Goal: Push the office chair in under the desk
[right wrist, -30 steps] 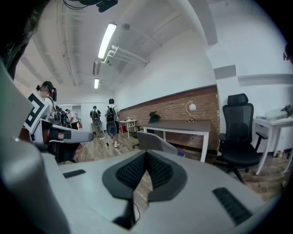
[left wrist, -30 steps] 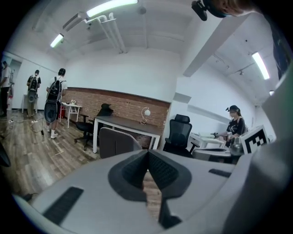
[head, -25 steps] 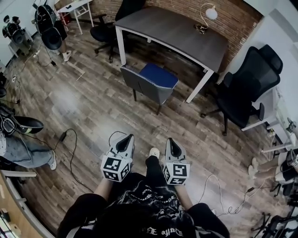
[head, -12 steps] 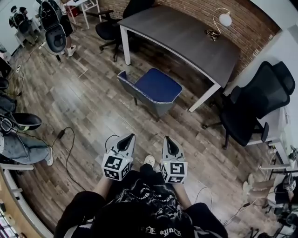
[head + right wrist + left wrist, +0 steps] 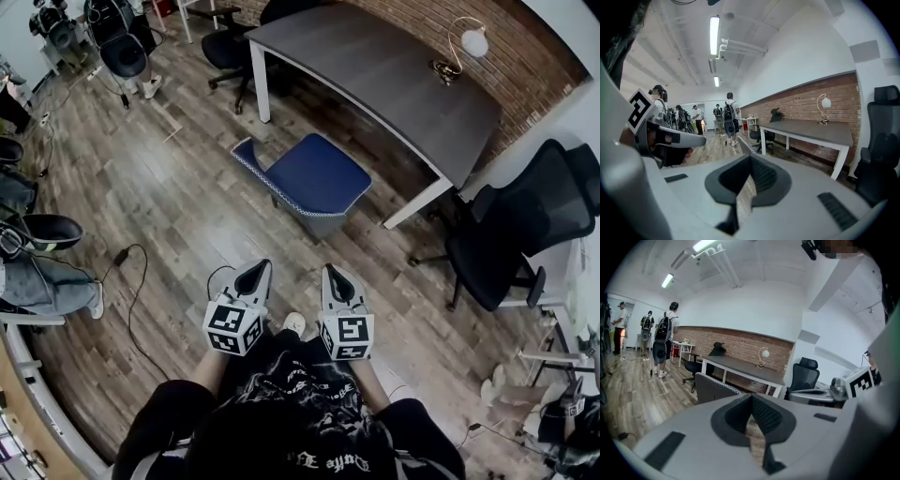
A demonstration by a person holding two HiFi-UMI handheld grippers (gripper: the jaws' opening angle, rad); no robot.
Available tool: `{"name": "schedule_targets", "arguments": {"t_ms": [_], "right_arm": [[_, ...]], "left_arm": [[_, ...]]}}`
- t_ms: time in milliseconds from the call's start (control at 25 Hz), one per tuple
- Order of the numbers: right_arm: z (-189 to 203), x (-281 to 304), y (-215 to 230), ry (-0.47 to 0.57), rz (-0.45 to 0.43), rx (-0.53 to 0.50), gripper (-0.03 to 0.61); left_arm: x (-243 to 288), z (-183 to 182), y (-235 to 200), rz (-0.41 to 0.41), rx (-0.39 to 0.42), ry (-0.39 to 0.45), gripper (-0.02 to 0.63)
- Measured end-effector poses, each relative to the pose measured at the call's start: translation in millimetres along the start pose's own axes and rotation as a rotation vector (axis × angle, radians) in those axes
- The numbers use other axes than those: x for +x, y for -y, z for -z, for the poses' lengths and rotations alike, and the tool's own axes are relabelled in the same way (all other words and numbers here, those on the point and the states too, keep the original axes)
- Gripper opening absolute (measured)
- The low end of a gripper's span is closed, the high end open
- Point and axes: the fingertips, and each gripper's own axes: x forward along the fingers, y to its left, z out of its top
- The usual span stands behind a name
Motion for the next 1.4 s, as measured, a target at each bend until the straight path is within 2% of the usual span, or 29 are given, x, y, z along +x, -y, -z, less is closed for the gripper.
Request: {"name": "schedule_targets", "arguments": {"t_ms": [440, 720, 1040, 1280, 1400], "right_arm": [[11, 5, 0, -0.030, -0.054, -0.004, 0.005], [14, 26, 10, -0.036, -0.006, 0.025, 0.005], [-15, 79, 14, -0.031, 0.058, 0.009, 0.005], [-37, 120, 22, 0.005, 0.094, 0.098, 0.005], [-42, 144, 26, -0.019, 0.129, 0.119, 0.005]], "left_arm": [[6, 7, -6, -0.043, -0.039, -0.005, 0.006], [25, 5, -33, -0.041, -0.010, -0.016, 0.006], [62, -25, -82, 0.006, 0.035, -0.030, 0.006], [102, -44, -125, 0.056, 0.082, -0.077, 0.006], [125, -57, -142, 0.116, 0.094, -0.099, 0.006]]}}
